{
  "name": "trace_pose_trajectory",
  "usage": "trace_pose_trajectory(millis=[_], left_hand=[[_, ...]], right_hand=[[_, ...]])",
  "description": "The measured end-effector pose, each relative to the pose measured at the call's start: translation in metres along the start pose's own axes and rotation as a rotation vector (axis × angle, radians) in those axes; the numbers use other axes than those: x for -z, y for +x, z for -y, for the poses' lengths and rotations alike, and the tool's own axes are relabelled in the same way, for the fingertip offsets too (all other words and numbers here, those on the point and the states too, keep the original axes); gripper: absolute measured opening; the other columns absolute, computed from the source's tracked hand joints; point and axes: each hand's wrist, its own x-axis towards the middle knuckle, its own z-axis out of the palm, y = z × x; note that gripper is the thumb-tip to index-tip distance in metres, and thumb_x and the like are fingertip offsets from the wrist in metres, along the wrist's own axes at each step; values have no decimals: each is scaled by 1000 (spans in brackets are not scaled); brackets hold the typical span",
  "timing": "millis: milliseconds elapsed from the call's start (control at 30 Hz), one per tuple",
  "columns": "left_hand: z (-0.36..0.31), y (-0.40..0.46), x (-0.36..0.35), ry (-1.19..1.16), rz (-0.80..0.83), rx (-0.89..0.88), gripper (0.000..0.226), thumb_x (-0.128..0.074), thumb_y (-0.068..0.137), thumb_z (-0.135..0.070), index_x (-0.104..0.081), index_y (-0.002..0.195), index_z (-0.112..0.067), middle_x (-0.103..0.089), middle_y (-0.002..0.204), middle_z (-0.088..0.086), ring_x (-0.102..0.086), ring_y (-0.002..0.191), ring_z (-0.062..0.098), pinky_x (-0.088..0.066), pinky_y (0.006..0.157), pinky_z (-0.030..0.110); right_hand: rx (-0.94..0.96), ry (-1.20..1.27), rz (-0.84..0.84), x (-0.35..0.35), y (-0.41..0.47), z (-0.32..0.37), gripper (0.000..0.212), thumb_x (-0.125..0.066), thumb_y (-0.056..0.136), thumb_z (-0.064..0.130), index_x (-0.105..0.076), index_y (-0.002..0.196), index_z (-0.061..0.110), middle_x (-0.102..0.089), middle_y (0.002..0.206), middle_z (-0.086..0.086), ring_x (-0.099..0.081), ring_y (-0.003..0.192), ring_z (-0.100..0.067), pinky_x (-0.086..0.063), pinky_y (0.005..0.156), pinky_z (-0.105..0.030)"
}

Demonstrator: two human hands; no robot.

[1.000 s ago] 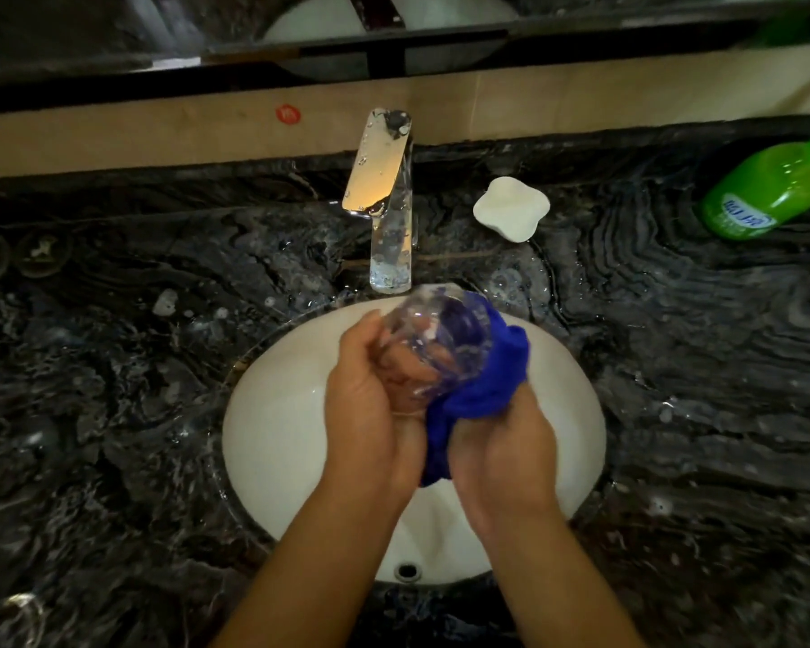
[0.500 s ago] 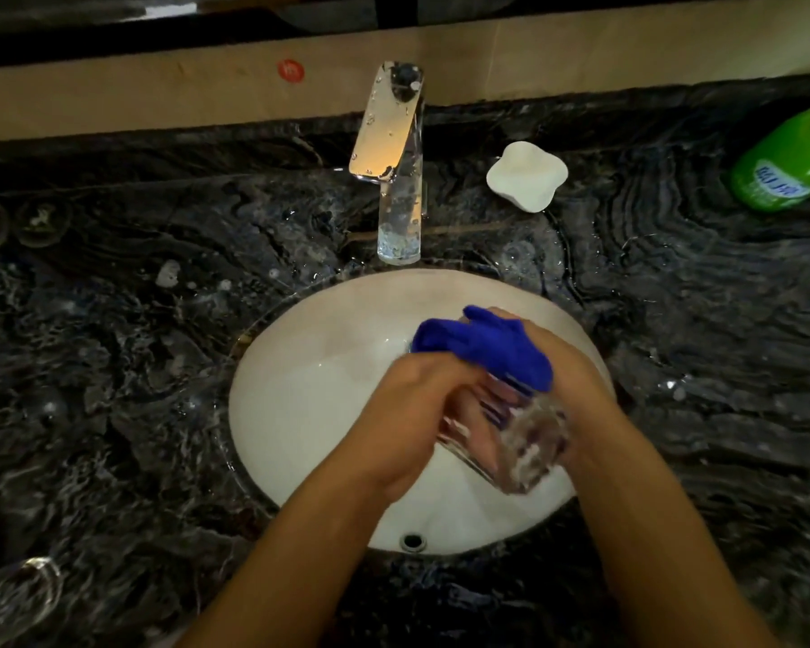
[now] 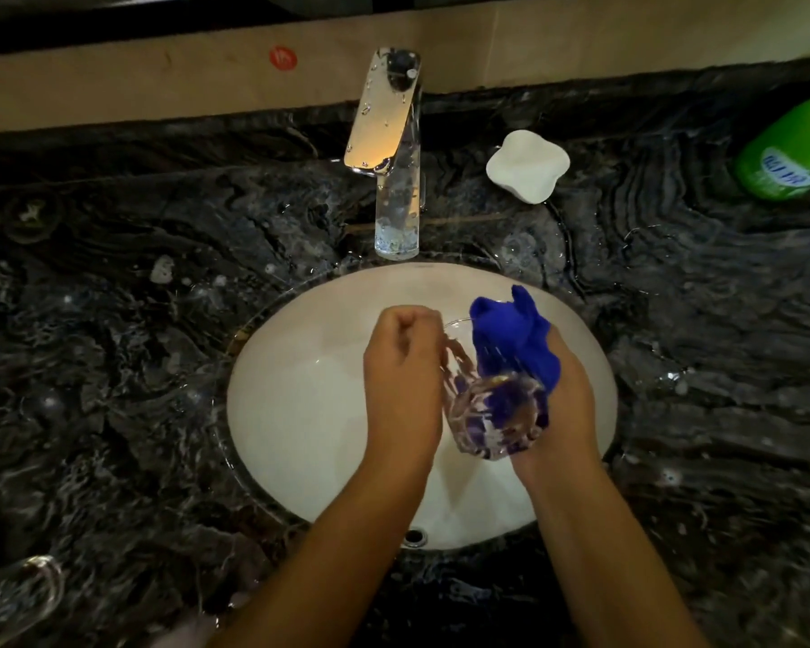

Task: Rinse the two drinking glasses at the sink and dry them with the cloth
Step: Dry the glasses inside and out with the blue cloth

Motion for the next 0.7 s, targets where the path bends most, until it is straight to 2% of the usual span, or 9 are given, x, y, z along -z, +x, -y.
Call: trace_pose_trajectory(millis=[33, 67, 133, 200, 300, 433, 500, 633, 700], left_hand=[[4, 1, 2, 24, -12, -13, 12, -55, 100, -22, -64, 92, -19, -71, 81, -6, -66, 74, 10, -55, 68, 25], [7, 3, 5, 60, 5, -13, 12, -57, 101, -29, -63, 94, -22, -72, 90, -2, -69, 84, 16, -56, 76, 31], [11, 3, 8, 128, 82, 38, 22, -57, 99, -47, -62, 98, -26, -72, 98, -1, -71, 94, 20, -59, 83, 37], [11, 0, 15, 105, 153, 125, 30, -53, 98, -55, -63, 104, -27, -73, 99, -7, -74, 94, 15, -60, 80, 35], [8, -10, 28, -8, 265, 196, 29, -55, 101, -44, -63, 118, -22, -76, 104, -4, -76, 94, 18, -62, 68, 38], [12, -19, 27, -134, 301, 236, 55, -58, 91, -59, -61, 129, -19, -72, 123, 6, -74, 107, 26, -63, 80, 51], [10, -12, 27, -234, 292, 338, 68, -48, 90, -64, -58, 134, -14, -74, 121, 10, -74, 108, 28, -60, 88, 51], [17, 8, 35, -389, 250, 484, 70, -46, 98, -62, -57, 140, -7, -68, 132, 19, -65, 121, 39, -44, 110, 62], [20, 12, 37, -451, 222, 509, 60, -54, 97, -54, -65, 131, -6, -67, 130, 22, -63, 114, 43, -48, 100, 58]], right_hand=[[37, -51, -26, 3, 2, 0, 40, -91, 35, 58, -75, 60, 31, -68, 70, 5, -61, 70, -17, -53, 74, -36], [55, -70, -45, 4, 3, 3, 42, -92, 36, 59, -74, 61, 31, -67, 67, 7, -60, 69, -15, -51, 71, -33], [140, -132, -56, 10, 7, 4, 20, -82, 78, 35, -72, 72, 20, -65, 63, 6, -57, 63, -12, -49, 61, -25], [249, -278, -167, 12, 11, 6, 16, -66, 96, 16, -66, 81, 11, -61, 62, 4, -53, 59, -11, -45, 54, -21], [415, -420, -247, 13, 13, 7, 18, -70, 94, 21, -64, 78, 19, -59, 61, 9, -52, 58, -9, -45, 53, -25], [611, -637, -195, 8, 0, 3, 17, -76, 89, 23, -62, 83, 29, -66, 71, 13, -60, 61, 0, -47, 55, -16], [573, -598, -84, 4, -9, 6, 18, -78, 88, 20, -64, 82, 29, -68, 74, 14, -62, 64, -1, -50, 57, -16], [230, -212, 89, -1, -20, 23, 10, -76, 81, 18, -68, 85, 22, -69, 78, -1, -66, 70, -16, -56, 57, -29], [174, 11, 111, 0, -17, 37, 11, -60, 80, 15, -65, 90, 16, -66, 78, -2, -63, 71, -15, -53, 61, -26]])
